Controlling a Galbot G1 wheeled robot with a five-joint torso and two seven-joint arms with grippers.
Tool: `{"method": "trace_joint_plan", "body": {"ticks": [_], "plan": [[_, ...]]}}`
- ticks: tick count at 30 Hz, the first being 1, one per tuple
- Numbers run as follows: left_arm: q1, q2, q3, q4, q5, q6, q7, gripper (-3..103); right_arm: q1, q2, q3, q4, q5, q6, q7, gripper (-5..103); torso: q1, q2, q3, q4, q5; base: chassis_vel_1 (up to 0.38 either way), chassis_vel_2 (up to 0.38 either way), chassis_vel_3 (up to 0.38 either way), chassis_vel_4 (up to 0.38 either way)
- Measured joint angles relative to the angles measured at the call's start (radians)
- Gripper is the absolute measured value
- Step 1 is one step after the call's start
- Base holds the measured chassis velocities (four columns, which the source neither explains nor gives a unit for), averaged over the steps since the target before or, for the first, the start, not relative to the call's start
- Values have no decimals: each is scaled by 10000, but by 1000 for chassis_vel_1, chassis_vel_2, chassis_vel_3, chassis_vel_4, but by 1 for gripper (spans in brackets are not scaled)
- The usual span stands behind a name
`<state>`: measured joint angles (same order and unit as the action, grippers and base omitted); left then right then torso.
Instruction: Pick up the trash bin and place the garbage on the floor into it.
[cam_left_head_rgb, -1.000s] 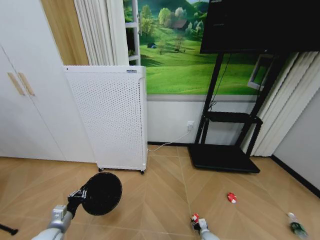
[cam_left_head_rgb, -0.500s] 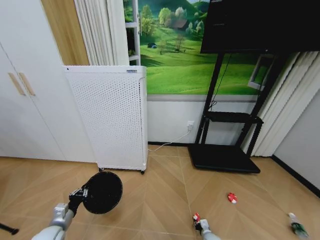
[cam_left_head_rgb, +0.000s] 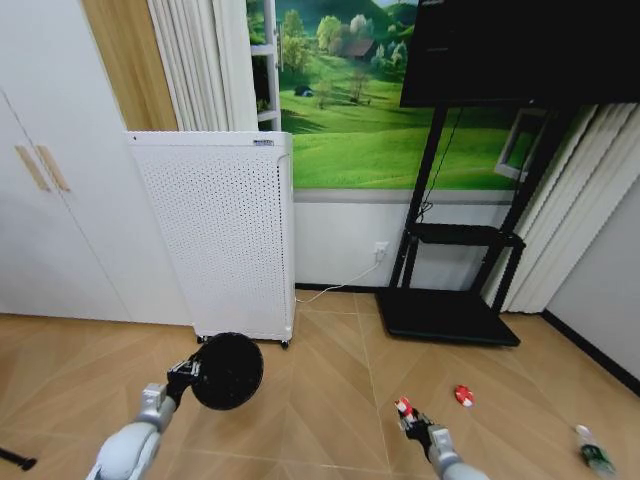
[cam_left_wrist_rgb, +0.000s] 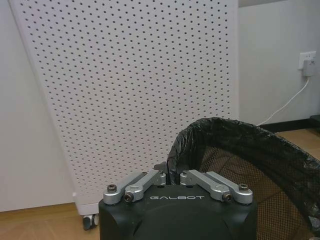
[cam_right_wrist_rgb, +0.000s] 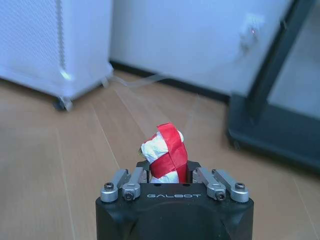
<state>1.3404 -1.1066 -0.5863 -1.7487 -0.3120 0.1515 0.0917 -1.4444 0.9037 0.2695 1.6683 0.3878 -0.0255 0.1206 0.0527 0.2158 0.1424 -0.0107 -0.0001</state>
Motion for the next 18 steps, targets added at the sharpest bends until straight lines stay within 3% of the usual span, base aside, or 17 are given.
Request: {"method": "trace_joint_plan", "body": {"ticks": [4,18], "plan": [[-160,-156,431,75,-5,51,-60,7,191,-37,-152,569,-358,851,-701,35,0,0,0,2,0,0,0,0,0],[-512,-31,930,498,-120,-13,-83,7,1557,-370,-2132,1113,-221,1769,-1404,35,0,0,1,-1,-1,0,0,0,0]]}}
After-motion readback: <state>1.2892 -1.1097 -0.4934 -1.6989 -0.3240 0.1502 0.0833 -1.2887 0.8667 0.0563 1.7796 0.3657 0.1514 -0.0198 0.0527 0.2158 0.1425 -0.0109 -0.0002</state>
